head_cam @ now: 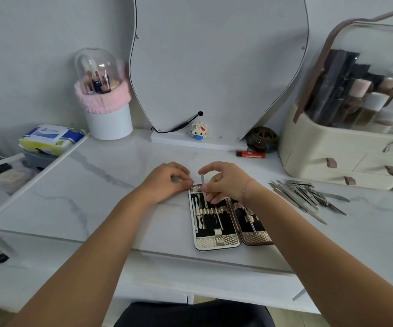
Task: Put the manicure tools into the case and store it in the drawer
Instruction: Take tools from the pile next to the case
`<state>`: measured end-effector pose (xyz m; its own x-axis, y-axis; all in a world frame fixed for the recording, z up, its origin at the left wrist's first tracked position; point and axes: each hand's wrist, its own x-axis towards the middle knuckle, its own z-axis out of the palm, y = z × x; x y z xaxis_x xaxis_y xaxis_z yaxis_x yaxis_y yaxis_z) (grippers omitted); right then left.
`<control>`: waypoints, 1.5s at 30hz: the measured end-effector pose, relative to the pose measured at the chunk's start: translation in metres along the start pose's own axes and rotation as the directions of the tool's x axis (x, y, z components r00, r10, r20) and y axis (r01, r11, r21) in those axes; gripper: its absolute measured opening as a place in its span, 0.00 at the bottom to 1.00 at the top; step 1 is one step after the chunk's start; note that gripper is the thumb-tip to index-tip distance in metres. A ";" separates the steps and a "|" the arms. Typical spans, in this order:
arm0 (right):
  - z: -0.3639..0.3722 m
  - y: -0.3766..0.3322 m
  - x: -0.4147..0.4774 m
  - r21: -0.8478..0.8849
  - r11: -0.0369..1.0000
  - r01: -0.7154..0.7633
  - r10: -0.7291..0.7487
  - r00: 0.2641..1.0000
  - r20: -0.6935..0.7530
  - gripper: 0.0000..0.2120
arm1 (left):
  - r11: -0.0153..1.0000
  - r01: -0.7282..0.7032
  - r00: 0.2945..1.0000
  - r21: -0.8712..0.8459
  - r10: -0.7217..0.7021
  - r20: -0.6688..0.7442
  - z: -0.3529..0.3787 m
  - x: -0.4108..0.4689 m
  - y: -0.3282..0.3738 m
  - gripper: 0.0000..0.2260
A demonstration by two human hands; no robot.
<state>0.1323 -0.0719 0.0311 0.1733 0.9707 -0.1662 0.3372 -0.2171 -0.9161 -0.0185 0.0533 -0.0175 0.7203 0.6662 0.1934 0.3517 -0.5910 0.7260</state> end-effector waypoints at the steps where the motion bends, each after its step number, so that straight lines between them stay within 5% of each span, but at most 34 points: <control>1: 0.000 0.000 0.001 0.004 1.000 0.001 -0.001 1.000 -0.009 0.18 | 1.000 0.000 1.000 0.000 0.000 0.004 0.000 0.000 0.000 0.04; 8: 0.001 0.003 0.006 -0.046 0.999 0.009 -0.011 0.999 -0.038 0.15 | 1.000 0.008 1.000 0.024 -0.008 0.006 0.000 0.000 0.001 0.04; 15: -0.004 -0.002 0.006 -0.441 0.897 0.018 -0.037 0.999 -0.036 0.10 | 1.000 0.012 1.000 0.029 -0.012 0.012 -0.001 0.000 0.001 0.04; 23: -0.009 0.002 -0.005 -0.601 0.790 0.116 -0.127 0.992 0.025 0.12 | 1.000 0.011 1.000 0.005 -0.011 0.012 0.000 0.000 0.000 0.04; 45: -0.004 0.002 -0.001 -0.568 0.817 0.102 -0.124 0.992 0.001 0.11 | 1.000 0.015 1.000 -0.013 -0.015 0.018 0.000 0.000 0.000 0.03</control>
<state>0.1365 -0.0732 0.0310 0.1294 0.9902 -0.0518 0.8189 -0.1362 -0.5576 -0.0189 0.0536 -0.0177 0.7252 0.6670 0.1707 0.3548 -0.5744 0.7377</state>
